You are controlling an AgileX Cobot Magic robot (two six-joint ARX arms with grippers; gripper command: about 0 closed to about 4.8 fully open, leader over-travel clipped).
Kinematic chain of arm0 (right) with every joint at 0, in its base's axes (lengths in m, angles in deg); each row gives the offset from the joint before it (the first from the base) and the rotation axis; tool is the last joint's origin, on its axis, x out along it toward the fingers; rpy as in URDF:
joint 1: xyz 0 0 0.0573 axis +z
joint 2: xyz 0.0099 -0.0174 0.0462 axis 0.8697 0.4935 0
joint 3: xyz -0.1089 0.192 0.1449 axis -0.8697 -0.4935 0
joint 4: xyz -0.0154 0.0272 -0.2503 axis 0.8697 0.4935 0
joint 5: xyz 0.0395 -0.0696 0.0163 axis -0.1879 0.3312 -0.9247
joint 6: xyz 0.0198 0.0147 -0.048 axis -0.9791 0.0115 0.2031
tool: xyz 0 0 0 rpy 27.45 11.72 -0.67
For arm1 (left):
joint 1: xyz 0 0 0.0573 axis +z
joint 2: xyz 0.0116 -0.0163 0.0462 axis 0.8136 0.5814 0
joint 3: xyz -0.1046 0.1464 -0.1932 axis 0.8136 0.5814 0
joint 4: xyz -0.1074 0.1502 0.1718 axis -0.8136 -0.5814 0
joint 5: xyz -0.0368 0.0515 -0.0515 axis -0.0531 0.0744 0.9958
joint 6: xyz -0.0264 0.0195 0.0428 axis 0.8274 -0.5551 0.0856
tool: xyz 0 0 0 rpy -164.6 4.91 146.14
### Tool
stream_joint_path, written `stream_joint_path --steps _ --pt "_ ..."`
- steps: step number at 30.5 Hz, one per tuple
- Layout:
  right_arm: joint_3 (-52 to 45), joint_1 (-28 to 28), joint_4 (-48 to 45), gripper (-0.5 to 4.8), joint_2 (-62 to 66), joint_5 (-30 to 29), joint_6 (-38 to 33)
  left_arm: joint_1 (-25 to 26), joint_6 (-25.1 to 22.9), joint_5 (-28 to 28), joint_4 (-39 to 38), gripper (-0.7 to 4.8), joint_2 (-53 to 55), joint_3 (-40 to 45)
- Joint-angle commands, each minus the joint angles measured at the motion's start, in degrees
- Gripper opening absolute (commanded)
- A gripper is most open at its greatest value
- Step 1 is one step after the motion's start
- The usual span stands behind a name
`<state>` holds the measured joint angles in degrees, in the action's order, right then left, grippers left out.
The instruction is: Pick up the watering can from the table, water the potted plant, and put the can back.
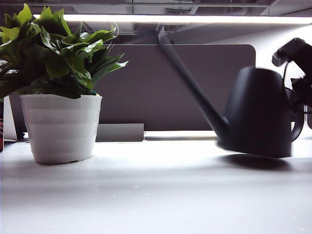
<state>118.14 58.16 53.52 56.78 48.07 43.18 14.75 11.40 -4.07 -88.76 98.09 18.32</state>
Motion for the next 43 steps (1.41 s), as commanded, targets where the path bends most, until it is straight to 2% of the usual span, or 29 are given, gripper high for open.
stream_joint_path --steps 1,9,13,17,21,26,35,40,43 --pt "0.8 0.8 -4.0 -0.01 -0.8 -0.7 -1.8 0.1 -0.4 0.2 0.7 -0.06 -0.1 -0.2" --pt "0.8 4.4 -2.8 -0.01 -2.6 0.7 -1.9 0.1 -0.4 0.1 0.4 -0.06 -0.1 -0.2" --pt "0.8 6.3 -1.9 -0.01 -4.7 3.4 -1.9 0.1 -0.4 0.1 0.3 -0.06 -0.1 -0.2" --pt "0.8 7.1 -1.3 -0.01 -7.1 6.8 -1.9 0.1 -0.4 0.1 0.3 -0.06 -0.1 -0.2" --pt "0.8 7.2 -1.5 -0.01 -10.8 6.8 -1.9 0.1 -0.4 -0.2 0.3 -0.06 -0.2 -0.2" --pt "1.7 7.2 -1.4 -0.01 -16.8 6.8 -1.9 0.2 -0.4 -8.1 0.0 -0.06 -1.5 -0.3" --pt "15.6 9.2 10.3 -0.01 -19.2 5.5 1.8 0.3 -1.2 -19.8 -2.1 -0.06 -5.9 -0.3" --pt "25.2 11.6 17.2 -0.01 -16.6 6.0 4.7 1.6 -5.2 -22.3 -3.6 -0.06 -7.5 -0.6" --pt "30.3 12.8 20.1 -0.01 -13.9 5.9 6.6 5.0 -5.4 -20.6 -5.0 -0.06 -8.0 -0.6"
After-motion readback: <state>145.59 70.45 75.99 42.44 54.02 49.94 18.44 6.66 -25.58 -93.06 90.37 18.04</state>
